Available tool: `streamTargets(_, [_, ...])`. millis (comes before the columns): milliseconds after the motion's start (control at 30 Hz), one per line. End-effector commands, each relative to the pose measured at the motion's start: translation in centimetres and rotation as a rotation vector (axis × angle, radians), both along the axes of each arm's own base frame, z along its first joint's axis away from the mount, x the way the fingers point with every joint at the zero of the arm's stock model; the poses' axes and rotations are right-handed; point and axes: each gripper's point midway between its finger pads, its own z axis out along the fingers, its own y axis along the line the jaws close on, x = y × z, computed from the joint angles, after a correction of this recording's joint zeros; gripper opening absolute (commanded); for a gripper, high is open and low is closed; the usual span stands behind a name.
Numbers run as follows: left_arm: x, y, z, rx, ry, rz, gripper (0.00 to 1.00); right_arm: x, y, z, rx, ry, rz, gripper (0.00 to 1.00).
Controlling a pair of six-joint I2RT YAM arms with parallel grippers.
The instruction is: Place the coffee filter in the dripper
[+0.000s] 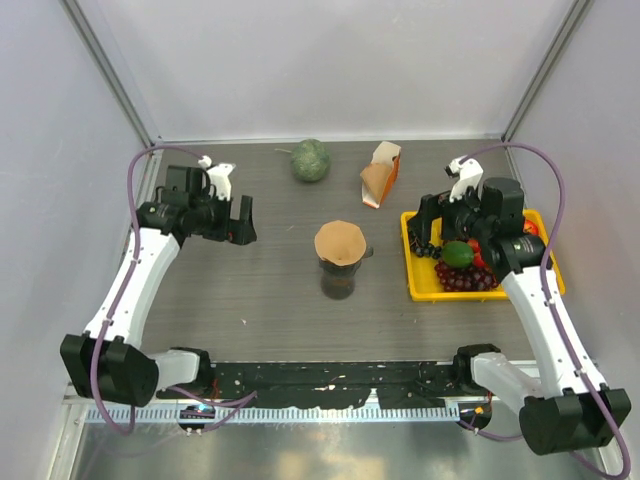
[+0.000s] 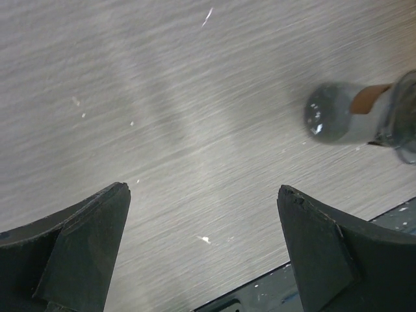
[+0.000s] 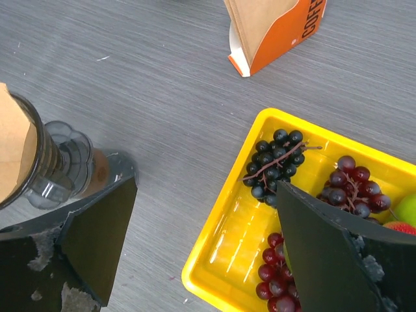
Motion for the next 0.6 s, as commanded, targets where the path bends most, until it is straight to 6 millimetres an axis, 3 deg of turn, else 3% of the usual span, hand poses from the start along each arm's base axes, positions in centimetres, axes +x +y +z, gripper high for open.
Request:
streamTargets(0, [0.3,2.4,0.1,0.085,-0.114,0.085,0.99,-0.7,-0.6,0.2,0.006,-0.061,-0.037,0.95])
streamTargets(200, [-0.8,3.9,-1.5,0.141,-0.146,0.129,1.0,-1.4,-0.8,-1.2,0.028,-0.05,-0.068,0.95])
streamTargets(567, [-0.4,4.6,-0.3,0.184,-0.209,0.135,0.99,-1.0,-0.2,-0.7,0.054,-0.062,-0.047,0.95])
